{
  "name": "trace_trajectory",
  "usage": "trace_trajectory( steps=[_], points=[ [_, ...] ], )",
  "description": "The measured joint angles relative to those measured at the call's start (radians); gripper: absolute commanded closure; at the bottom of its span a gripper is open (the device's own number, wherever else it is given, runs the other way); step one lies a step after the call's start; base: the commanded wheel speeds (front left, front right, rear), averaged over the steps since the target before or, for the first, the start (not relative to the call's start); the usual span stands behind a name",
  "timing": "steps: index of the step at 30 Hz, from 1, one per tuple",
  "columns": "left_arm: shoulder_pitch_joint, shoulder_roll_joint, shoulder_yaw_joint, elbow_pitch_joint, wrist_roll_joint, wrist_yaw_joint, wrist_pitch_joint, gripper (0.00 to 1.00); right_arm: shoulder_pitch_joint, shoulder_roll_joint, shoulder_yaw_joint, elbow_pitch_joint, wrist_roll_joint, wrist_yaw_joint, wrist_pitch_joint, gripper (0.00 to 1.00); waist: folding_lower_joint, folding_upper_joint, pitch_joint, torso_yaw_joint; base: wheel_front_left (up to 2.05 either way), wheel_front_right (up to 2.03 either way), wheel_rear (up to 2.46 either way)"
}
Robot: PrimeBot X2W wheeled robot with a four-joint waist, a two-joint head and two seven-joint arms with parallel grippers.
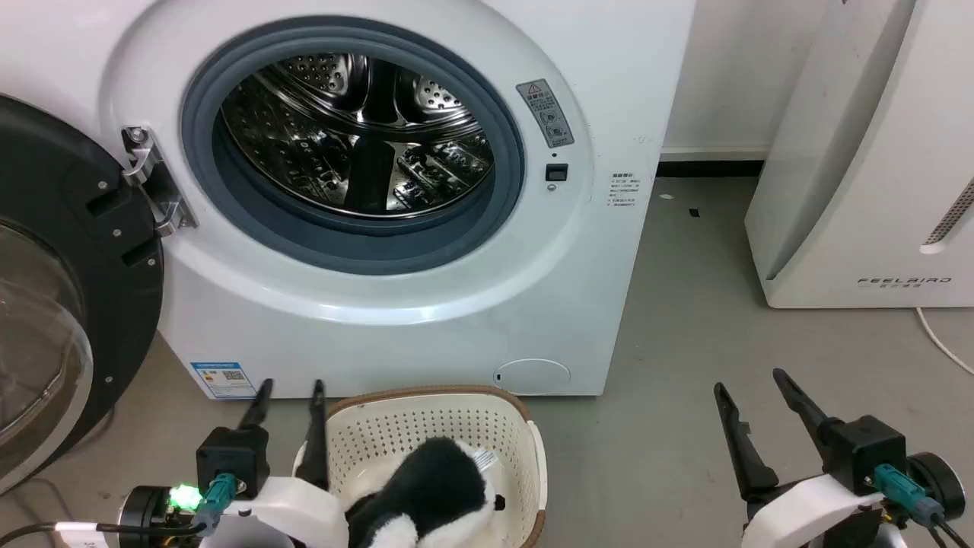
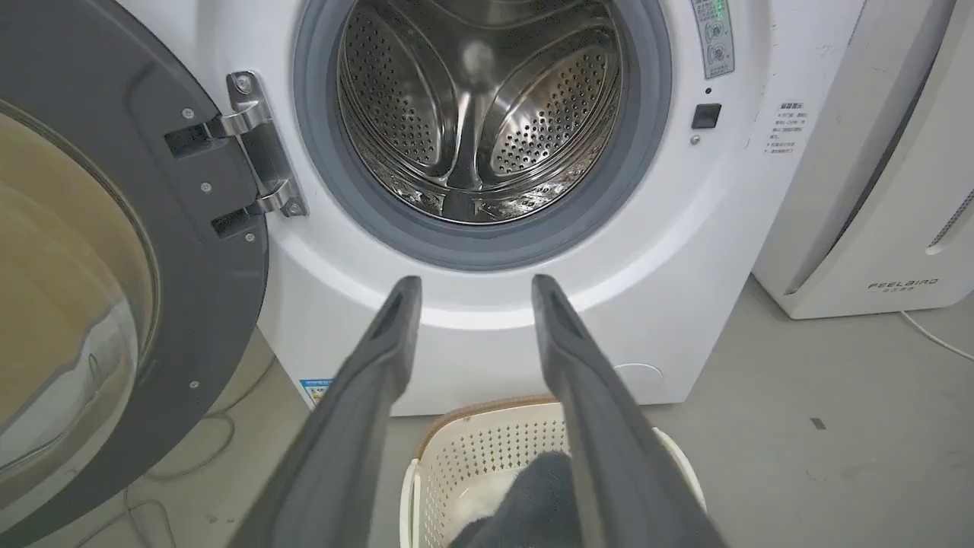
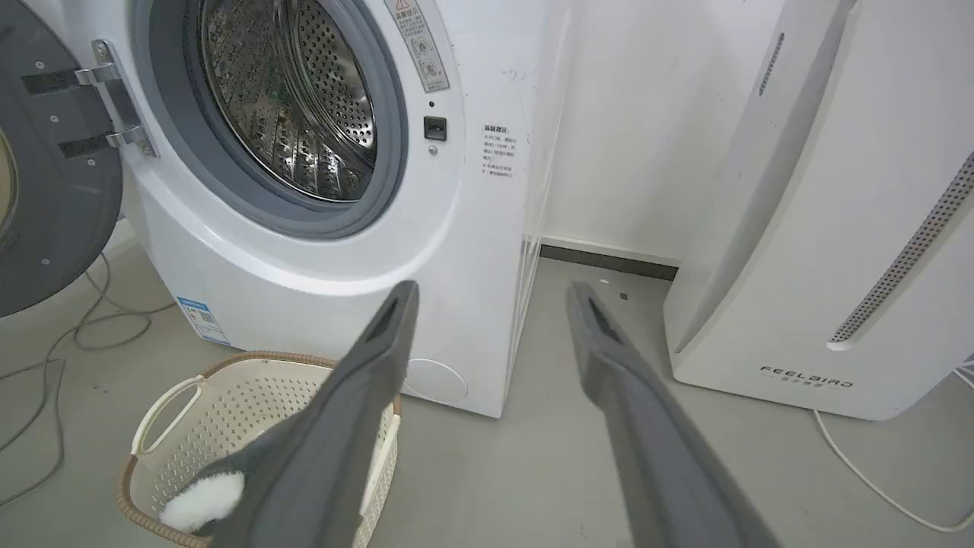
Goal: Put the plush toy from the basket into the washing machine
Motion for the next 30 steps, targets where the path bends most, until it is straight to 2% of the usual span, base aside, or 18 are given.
trace_trajectory(
  steps=[30],
  points=[
    [0.000, 0.000, -0.034, 0.024, -0.053, 0.009, -0.061, 0.00, 0.000, 0.000, -0.022, -0.007, 0.027, 0.000, -0.059, 0.00, 0.0000, 0.0000, 0.016, -0.005, 0.00, 0.00, 0.00]
  ],
)
